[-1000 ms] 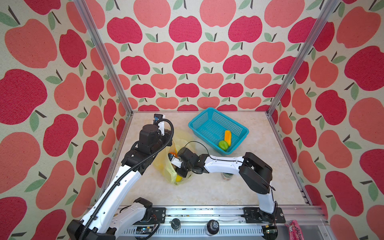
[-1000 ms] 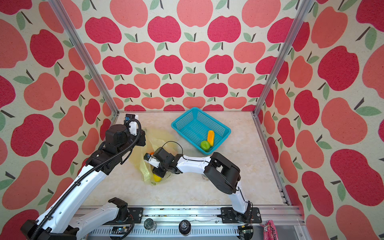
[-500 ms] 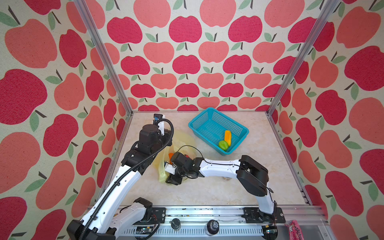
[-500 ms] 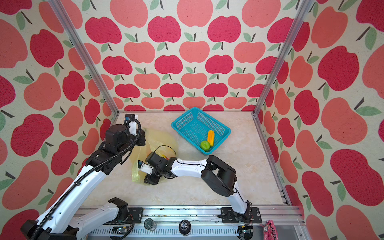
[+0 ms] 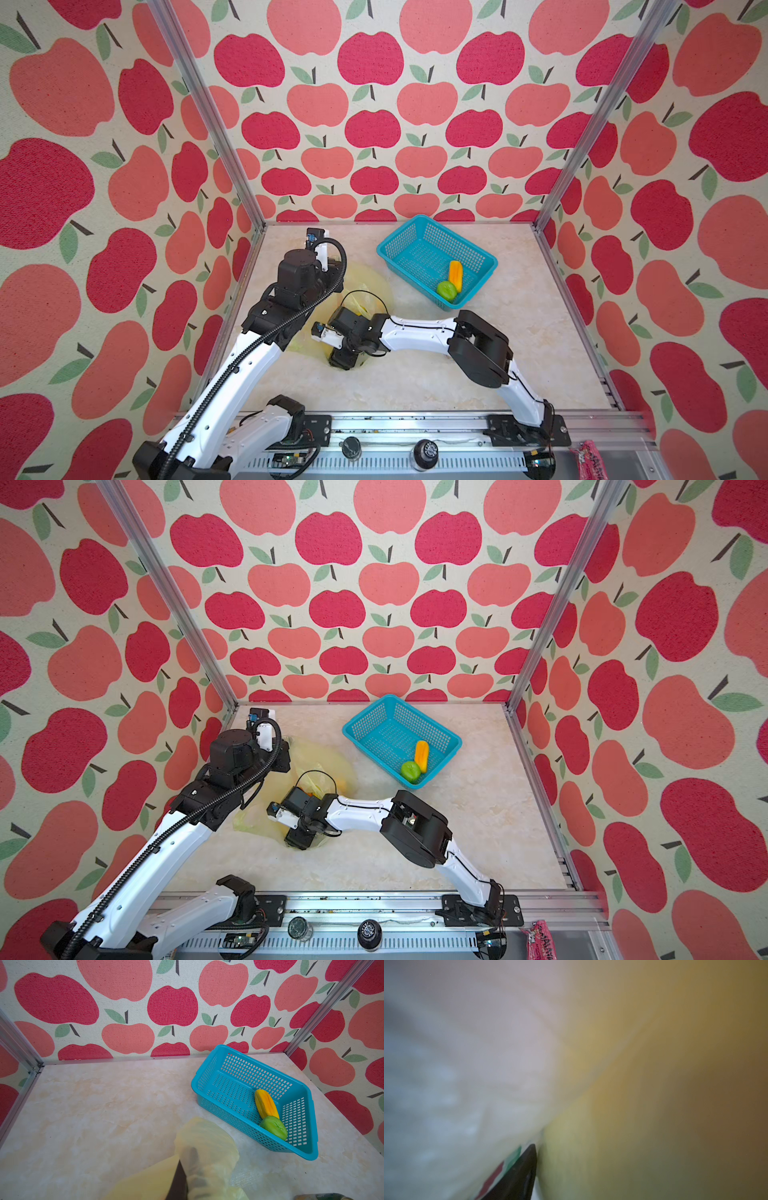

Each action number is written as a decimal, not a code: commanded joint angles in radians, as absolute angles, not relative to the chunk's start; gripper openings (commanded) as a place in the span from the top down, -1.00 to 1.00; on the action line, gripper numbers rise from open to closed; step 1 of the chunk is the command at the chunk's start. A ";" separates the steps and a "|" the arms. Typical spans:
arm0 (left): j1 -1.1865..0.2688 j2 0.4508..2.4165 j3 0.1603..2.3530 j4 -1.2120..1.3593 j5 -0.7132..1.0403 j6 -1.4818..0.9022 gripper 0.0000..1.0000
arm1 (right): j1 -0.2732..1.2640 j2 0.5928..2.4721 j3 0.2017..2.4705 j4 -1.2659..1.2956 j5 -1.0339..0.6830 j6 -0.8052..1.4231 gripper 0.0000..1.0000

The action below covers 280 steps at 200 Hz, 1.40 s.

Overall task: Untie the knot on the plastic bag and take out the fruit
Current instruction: 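Push the right gripper into the bag past the bag wall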

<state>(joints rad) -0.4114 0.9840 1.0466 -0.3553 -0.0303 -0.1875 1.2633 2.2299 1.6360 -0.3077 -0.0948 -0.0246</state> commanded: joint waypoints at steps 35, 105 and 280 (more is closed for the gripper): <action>-0.416 0.967 1.045 -0.331 -0.041 -0.175 1.00 | 1.257 2.200 1.617 -0.326 -0.071 0.003 0.30; -0.416 0.971 1.046 -0.332 -0.041 -0.174 1.00 | 1.175 2.022 1.460 -0.211 -0.115 0.042 0.46; -0.416 0.965 1.046 -0.334 -0.041 -0.175 1.00 | 1.125 2.044 1.502 -0.307 0.190 0.137 -0.38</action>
